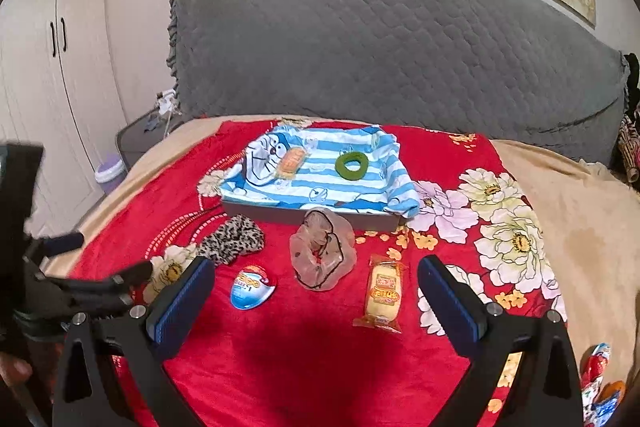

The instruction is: Organize objects

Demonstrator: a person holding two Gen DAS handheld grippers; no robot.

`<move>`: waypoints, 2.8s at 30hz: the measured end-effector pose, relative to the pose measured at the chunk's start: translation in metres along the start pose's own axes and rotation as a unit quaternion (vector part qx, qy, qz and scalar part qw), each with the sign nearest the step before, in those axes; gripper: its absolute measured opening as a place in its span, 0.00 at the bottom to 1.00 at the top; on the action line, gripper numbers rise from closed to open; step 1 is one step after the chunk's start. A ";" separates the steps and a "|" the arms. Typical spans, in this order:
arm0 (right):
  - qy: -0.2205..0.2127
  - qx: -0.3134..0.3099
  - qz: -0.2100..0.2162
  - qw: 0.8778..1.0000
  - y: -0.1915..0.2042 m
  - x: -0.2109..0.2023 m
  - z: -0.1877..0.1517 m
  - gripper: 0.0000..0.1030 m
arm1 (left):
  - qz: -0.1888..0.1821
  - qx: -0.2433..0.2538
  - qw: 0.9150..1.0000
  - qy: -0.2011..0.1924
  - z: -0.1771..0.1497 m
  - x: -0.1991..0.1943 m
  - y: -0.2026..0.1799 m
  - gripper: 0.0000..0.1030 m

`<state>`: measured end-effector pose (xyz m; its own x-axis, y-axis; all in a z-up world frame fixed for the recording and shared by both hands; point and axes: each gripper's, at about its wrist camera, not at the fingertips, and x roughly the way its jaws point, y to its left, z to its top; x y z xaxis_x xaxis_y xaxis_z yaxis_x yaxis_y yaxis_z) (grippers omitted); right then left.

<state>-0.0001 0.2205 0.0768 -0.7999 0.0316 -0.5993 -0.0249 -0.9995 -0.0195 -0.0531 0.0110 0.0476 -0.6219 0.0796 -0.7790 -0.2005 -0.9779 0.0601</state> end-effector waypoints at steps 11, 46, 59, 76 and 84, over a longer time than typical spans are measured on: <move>0.031 0.012 -0.005 0.999 -0.011 0.023 -0.014 0.99 | -0.022 -0.008 1.000 0.009 -0.005 0.021 -0.002 1.00; 0.089 -0.012 -0.020 0.996 -0.007 0.115 -0.011 0.99 | -0.039 -0.016 0.998 0.038 0.023 0.115 -0.009 1.00; 0.103 -0.017 -0.023 0.994 -0.008 0.155 -0.005 0.99 | -0.038 -0.009 0.999 0.034 0.044 0.144 -0.019 1.00; 0.125 -0.014 -0.030 0.992 -0.013 0.185 -0.007 0.99 | -0.030 -0.013 0.999 0.039 0.053 0.171 -0.016 1.00; 0.128 -0.022 -0.031 0.991 -0.008 0.192 -0.008 0.99 | -0.032 -0.018 0.998 0.046 0.054 0.179 -0.015 1.00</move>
<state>-0.1489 0.2342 -0.0448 -0.6196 0.0969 -0.7789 -0.0378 -0.9949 -0.0937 -0.2022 0.0507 -0.0592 -0.5371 0.1252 -0.8342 -0.2081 -0.9780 -0.0128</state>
